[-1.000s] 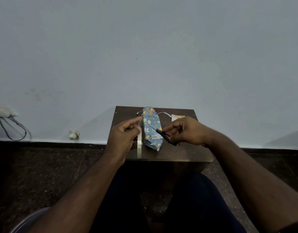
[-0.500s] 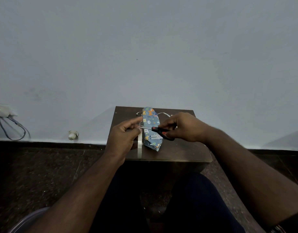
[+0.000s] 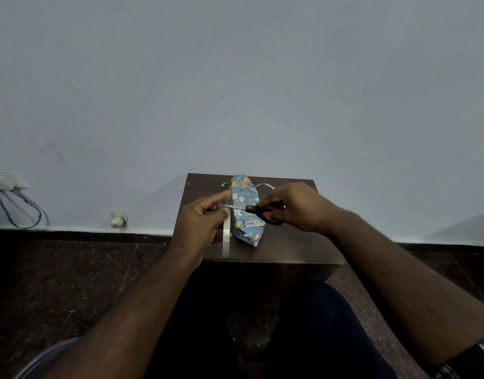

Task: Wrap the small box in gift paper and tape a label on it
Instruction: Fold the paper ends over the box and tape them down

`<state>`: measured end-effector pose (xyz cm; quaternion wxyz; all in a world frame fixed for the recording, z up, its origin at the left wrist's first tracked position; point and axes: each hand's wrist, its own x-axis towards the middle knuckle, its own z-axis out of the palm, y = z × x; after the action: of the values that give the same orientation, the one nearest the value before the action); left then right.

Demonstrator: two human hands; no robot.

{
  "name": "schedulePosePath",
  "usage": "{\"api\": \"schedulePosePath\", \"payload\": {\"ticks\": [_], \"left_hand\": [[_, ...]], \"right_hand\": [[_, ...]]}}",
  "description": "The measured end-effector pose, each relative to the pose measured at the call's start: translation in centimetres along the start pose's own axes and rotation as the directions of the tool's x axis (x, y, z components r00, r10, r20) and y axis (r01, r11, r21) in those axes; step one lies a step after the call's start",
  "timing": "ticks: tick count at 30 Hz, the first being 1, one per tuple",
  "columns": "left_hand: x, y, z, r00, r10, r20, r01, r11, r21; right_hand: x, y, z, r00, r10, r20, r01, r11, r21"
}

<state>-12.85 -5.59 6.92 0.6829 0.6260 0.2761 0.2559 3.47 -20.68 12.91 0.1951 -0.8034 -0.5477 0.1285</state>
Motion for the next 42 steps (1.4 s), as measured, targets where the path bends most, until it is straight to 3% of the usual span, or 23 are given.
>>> {"api": "schedulePosePath", "payload": {"ticks": [5,11,14,16,20,27,31,34,37,39,42], "left_hand": [[0.0,0.0,-0.1,1.0,0.015,0.004,-0.015,1.0,0.021],[-0.1,0.4,-0.1,1.0,0.01,-0.022,-0.011,1.0,-0.006],[0.0,0.5,-0.2,0.999,0.013,-0.044,-0.014,1.0,-0.023],[0.0,0.4,-0.2,0.999,0.005,-0.05,-0.008,0.999,-0.042],[0.2,0.0,-0.1,0.999,-0.016,-0.052,0.013,0.999,-0.049],[-0.1,0.1,0.0,0.998,-0.057,0.016,0.058,0.994,-0.089],[-0.1,0.3,0.1,0.997,-0.064,0.047,0.069,0.992,-0.109],[-0.1,0.2,0.1,0.996,-0.059,0.063,0.066,0.992,-0.112],[-0.3,0.2,0.1,0.997,-0.048,0.068,0.055,0.993,-0.109],[-0.4,0.2,0.2,0.997,-0.039,0.069,0.046,0.994,-0.1],[-0.7,0.5,0.4,0.996,-0.022,0.083,0.03,0.995,-0.099]], "right_hand": [[0.1,0.3,0.4,1.0,0.001,-0.004,-0.001,0.999,-0.034],[-0.4,0.9,1.4,0.997,0.057,0.057,-0.06,0.997,0.055],[-1.3,2.9,1.9,0.971,0.239,-0.015,-0.232,0.955,0.185],[-2.1,5.3,2.9,0.908,0.408,-0.09,-0.384,0.9,0.208],[-3.1,9.3,6.3,0.792,0.594,-0.143,-0.6,0.8,-0.001],[-2.5,10.7,9.3,0.773,0.621,-0.128,-0.633,0.741,-0.226],[-2.4,10.3,9.2,0.773,0.625,-0.11,-0.633,0.747,-0.204],[-1.5,7.6,7.6,0.781,0.577,-0.241,-0.552,0.817,0.167],[-0.2,1.9,5.5,0.844,0.438,-0.309,-0.219,0.808,0.547],[0.5,-1.3,4.7,0.893,0.325,-0.311,-0.086,0.802,0.591],[1.7,-3.5,4.5,0.919,0.231,-0.318,-0.052,0.873,0.484]]}}
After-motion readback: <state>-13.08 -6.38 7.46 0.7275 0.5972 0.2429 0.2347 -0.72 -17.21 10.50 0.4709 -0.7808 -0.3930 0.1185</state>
